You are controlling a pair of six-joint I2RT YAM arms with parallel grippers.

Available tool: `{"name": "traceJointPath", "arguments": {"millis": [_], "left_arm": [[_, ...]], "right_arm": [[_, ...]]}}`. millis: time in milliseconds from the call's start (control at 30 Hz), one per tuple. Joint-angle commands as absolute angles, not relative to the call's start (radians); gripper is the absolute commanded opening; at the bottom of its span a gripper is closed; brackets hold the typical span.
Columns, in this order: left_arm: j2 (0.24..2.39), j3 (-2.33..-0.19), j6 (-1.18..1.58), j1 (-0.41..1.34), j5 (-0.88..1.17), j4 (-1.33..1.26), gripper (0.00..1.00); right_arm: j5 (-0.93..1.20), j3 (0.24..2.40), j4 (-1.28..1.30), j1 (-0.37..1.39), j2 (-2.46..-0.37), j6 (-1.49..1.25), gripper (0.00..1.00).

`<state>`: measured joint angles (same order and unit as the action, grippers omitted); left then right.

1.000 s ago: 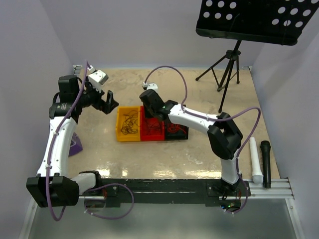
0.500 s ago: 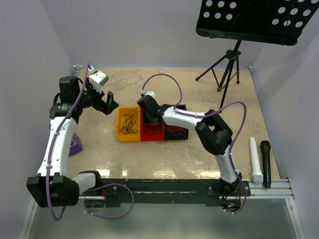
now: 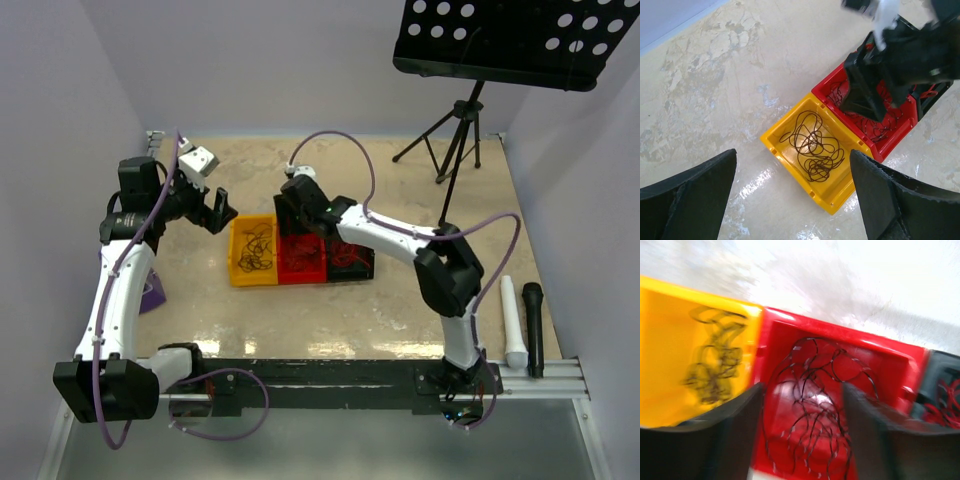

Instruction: Untangle the cables

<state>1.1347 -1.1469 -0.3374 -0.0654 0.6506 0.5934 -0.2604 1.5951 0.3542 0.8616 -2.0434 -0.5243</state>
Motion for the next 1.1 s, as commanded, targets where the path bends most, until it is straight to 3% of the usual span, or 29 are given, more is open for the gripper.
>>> {"name": "traceJointPath", "arguments": {"millis": [0,67,400,633,1067], "left_arm": [[1.132,-1.153,-0.347,-0.072,0.643,0.586,1.00],[1.143,-1.167,-0.330,-0.072,0.629,0.604,1.00],[1.157,-1.170,-0.336,-0.074,0.629,0.638,1.00],[1.196,-1.166,-0.259,-0.072,0.482,0.646,1.00],[1.164,-1.072,-0.196,-0.077,0.336,0.525,1.00]], "right_arm": [[-0.222,1.594,0.353,0.864,-1.853,-0.514,0.84],[-0.222,1.583,0.363,0.864,-1.810,-0.505,0.99],[-0.227,1.496,0.368,0.856,-1.585,-0.471,0.99],[-0.210,1.352,0.279,0.793,-1.398,-0.443,0.99],[-0.297,1.195,0.213,0.753,-1.232,-0.422,0.99]]}}
